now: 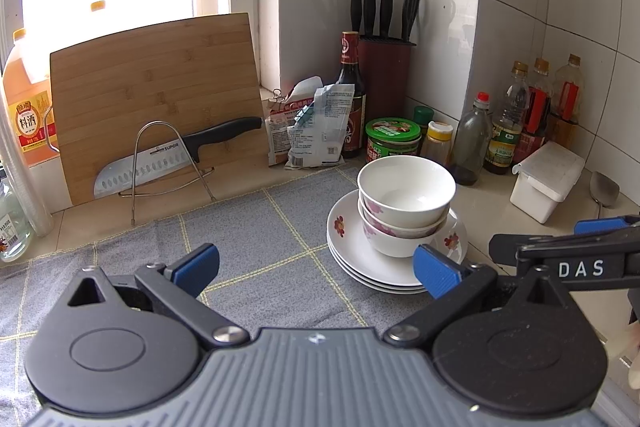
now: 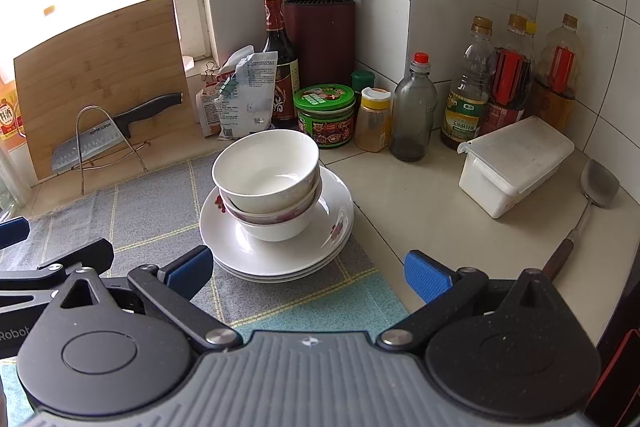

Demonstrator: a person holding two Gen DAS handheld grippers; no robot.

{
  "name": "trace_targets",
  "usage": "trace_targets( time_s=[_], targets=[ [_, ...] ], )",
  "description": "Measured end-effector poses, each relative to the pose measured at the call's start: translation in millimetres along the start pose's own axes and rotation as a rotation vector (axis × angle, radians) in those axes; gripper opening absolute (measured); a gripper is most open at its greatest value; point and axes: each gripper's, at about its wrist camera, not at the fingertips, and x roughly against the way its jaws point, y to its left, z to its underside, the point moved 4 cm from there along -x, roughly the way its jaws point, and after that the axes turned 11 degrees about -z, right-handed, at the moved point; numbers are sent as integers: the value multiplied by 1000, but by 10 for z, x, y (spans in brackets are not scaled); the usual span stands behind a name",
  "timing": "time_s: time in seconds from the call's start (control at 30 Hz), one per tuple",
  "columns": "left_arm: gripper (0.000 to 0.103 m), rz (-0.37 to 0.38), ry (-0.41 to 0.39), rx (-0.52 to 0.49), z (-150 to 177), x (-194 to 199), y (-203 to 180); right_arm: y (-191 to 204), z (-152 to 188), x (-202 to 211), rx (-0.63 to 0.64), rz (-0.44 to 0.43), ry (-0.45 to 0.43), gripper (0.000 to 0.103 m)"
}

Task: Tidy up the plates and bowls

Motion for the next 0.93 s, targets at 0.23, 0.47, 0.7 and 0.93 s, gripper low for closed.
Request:
trace_targets(
  time_s=[0.23, 0.47, 0.7, 0.93],
  targets=[
    [102, -1, 1, 3, -5, 1, -9, 10, -1, 4, 2, 5, 0, 103],
    [102, -1, 1, 3, -6, 6, -11, 15, 0, 12, 4, 6, -3, 103],
    [102, 0, 1, 2, -6, 6, -3, 21, -10, 25, 10, 9, -6, 103],
    [102, -1, 5, 8, -31, 3, 11, 25, -15, 24, 12, 10, -5, 103]
  ],
)
